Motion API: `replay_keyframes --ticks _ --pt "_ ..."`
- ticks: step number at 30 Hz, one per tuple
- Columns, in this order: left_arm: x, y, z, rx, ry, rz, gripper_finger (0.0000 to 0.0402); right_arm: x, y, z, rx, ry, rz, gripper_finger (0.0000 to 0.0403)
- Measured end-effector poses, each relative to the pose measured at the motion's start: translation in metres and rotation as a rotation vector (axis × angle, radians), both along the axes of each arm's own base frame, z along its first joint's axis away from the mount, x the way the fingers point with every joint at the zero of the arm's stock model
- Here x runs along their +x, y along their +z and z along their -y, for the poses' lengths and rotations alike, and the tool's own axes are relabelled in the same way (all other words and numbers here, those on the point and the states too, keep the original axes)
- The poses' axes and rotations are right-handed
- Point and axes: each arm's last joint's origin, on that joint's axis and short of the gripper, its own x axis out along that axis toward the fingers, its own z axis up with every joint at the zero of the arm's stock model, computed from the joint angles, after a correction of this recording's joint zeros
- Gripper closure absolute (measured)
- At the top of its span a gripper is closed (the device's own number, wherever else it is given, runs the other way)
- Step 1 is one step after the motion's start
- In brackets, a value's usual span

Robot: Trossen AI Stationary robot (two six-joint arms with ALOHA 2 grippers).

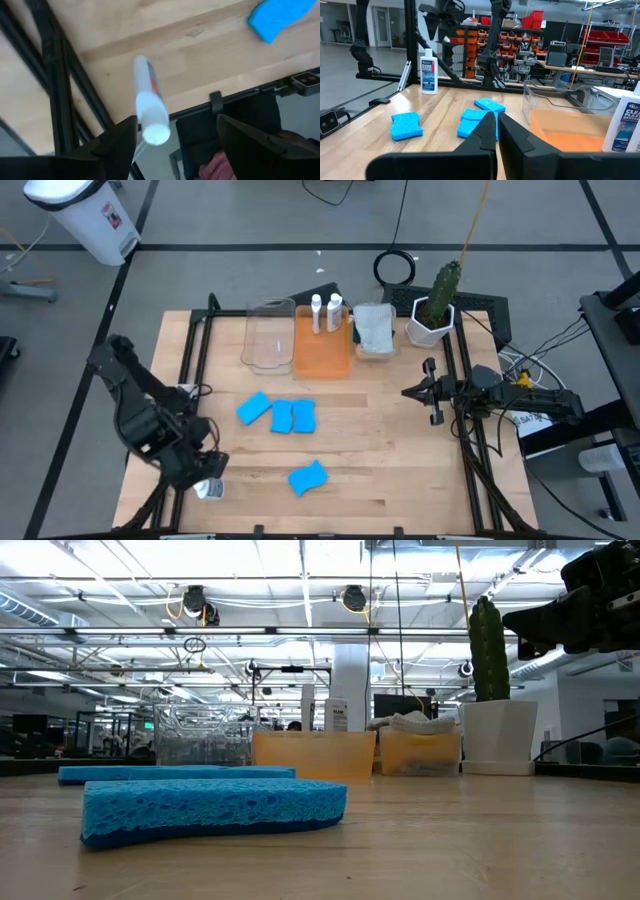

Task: Pick & Place Kitchen Items
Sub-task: Put the white plastic restorer bottle into the orange bin

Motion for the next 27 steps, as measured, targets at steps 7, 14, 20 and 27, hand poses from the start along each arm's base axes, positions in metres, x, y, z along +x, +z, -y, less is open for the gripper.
replay_keyframes --ticks 7,14,20,27 --pt "-0.004 -0.009 0.027 -0.028 0.102 -0.033 0.0124 0.0 0.0 0.0 0.0 0.0 0.0 0.0403" --pt "-0.003 -0.02 0.042 -0.004 0.151 -0.064 0.0124 0.0 0.0 0.0 0.0 0.0 0.0 0.0403" --pt "0.004 -0.033 0.052 0.055 0.128 -0.058 0.0124 0.0 0.0 0.0 0.0 0.0 0.0 0.0403" --pt "0.009 -0.045 0.059 0.109 0.126 -0.086 0.0124 0.0 0.0 0.0 0.0 0.0 0.0 0.0403"
